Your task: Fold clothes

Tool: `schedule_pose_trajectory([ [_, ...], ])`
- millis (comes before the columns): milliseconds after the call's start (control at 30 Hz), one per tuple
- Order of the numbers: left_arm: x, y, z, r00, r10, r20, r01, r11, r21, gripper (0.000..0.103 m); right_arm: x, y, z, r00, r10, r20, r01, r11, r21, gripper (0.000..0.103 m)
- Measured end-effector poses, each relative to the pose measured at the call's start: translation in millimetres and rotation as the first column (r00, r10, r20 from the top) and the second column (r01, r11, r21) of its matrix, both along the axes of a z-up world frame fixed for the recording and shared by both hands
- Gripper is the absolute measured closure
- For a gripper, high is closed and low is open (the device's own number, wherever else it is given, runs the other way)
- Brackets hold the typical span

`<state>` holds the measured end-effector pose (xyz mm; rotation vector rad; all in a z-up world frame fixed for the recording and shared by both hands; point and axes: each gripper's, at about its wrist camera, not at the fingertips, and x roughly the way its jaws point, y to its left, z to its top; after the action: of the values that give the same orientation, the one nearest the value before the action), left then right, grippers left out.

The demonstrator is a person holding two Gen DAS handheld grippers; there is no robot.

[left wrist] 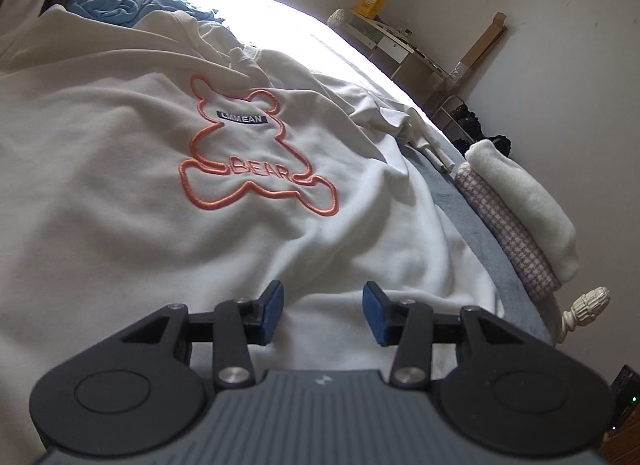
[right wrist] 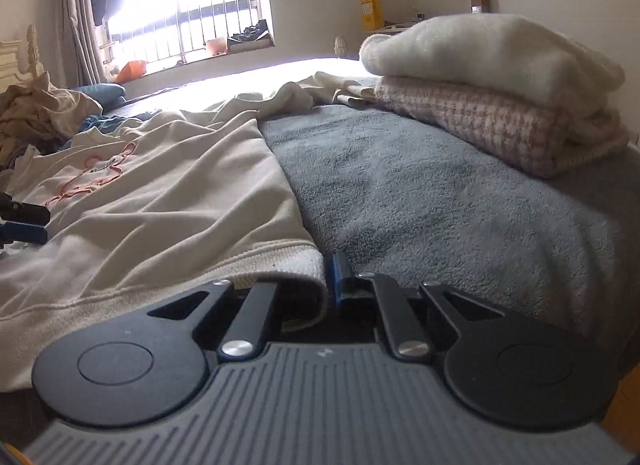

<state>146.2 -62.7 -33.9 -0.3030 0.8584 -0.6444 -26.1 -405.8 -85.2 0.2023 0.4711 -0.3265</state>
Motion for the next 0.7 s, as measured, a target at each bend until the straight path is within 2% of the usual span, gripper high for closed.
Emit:
schedule_pose_trajectory([
  [100, -28.1, 36.7, 20.7, 0.997, 0.051, 0.054, -0.052, 0.999, 0.009, 0.055, 1.2, 0.2, 0.8, 1.000, 0.004, -0.005, -0.004, 1.000, 0.017, 0.096],
  [233, -72.5, 92.1, 45.6, 0.978, 0.170, 0.122, -0.176, 0.983, 0.043, 0.053, -2.9, -21.0, -2.5, 1.000, 0.003, 0.021, -0.007, 0.984, 0.178, 0.096],
  [300, -94.1, 117.2, 53.1, 0.962, 0.231, 0.148, -0.242, 0.968, 0.064, 0.052, -2.1, -24.3, -2.8, 1.000, 0.002, 0.020, -0.007, 0.977, 0.214, 0.096],
  [433, -128.1, 151.8, 50.3, 0.940, 0.301, 0.159, -0.321, 0.939, 0.123, 0.052, 2.1, -17.7, 0.7, 1.000, 0.005, -0.009, -0.003, 0.983, 0.182, 0.095],
  [700, -163.6, 139.0, 14.0, 0.951, 0.255, 0.177, -0.296, 0.918, 0.263, 0.054, 9.0, -10.0, 6.4, 0.998, -0.012, -0.065, 0.021, 0.991, 0.132, 0.094],
])
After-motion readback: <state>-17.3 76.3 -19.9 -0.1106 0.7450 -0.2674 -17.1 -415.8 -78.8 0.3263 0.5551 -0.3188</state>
